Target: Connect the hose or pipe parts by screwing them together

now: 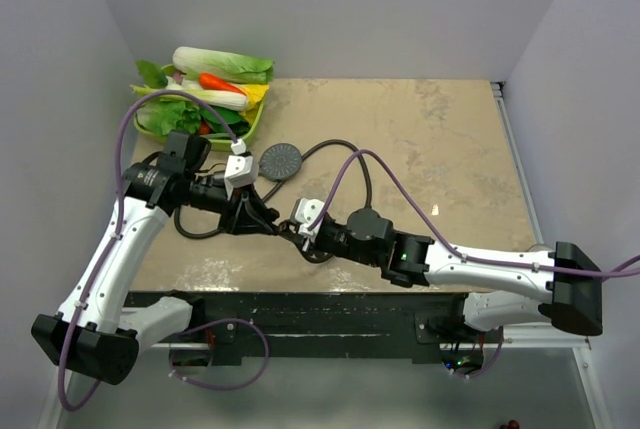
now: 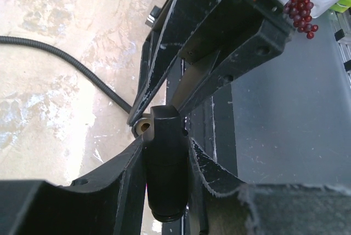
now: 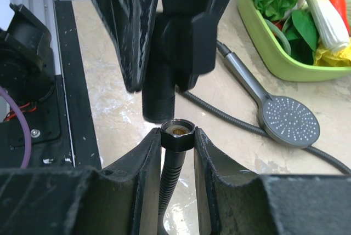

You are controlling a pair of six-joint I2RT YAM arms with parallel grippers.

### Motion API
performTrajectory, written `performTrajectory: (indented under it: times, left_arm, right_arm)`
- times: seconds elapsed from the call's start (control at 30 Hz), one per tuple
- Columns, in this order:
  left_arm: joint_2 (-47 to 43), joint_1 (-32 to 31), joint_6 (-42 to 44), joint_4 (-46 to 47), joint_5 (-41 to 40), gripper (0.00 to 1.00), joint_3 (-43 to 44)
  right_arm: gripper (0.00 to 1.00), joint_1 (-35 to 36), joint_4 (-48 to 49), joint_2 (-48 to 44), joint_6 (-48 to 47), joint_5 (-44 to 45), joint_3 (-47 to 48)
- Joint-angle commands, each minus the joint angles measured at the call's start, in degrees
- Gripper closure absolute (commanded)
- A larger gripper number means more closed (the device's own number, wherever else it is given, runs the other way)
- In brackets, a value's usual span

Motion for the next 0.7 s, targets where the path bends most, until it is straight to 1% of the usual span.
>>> performTrajectory:
  times: [0.0,0.3,0.47,0.67]
  left_arm:
    - [-0.7,-0.2,1.0,0.4,3.1,1.00,-0.5]
    - [-1.4,-0.2,0.3,1.4,2.8,1.00,-0.5]
    - [-1.6,-0.2,-0.1,1.5,2.7,1.00,-0.4]
    - [-1.3,-0.2,-1.4,2.8,3.1,1.00,-0.5]
  right_arm:
    - [1.00,-0.2,4.3,-0.6,-0.5,-1.5,4.0]
    - [1.00,-0.3,3.8,0.8,0.6,-2.8,4.5]
    - [1.00,-0.3,4.9,-0.8,1.4,-2.4,2.6]
    - [1.00,-0.3,4.8,-0.4,1.1,-3.0,4.8]
